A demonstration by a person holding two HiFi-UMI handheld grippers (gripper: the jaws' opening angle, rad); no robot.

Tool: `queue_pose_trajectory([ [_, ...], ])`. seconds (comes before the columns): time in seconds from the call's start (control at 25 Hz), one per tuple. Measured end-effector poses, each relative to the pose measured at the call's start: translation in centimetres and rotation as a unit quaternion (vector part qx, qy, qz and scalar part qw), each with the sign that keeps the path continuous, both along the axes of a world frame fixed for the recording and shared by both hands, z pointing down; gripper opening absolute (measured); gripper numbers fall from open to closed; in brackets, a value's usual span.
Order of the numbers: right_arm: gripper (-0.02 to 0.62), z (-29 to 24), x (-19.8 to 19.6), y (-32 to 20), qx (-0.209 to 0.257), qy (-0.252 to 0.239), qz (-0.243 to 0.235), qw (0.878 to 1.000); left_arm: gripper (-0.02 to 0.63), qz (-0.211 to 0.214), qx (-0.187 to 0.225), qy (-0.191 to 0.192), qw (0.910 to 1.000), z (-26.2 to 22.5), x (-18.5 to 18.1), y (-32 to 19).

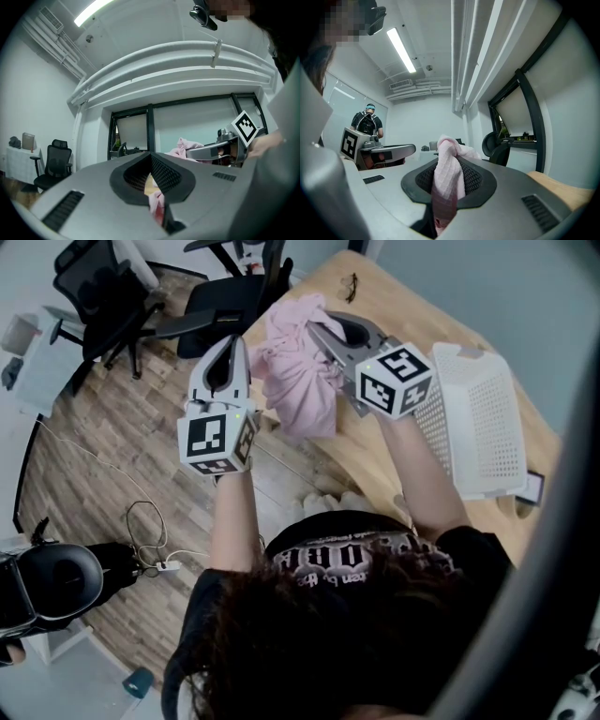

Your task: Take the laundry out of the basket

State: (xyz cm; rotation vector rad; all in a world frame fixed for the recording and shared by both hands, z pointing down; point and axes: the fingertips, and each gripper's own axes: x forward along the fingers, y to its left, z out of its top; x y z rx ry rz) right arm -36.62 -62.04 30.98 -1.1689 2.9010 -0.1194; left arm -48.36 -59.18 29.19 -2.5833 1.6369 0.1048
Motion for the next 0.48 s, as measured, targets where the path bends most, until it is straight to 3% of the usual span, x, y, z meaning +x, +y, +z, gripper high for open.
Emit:
queue_pose_trajectory([
  [0.48,0.083,-0.23,0.05,0.07,0.01,0.007,0.016,1.0,0.001,-0.004,-0.002,-0.001,1.0,0.47,-0.81,0.8],
])
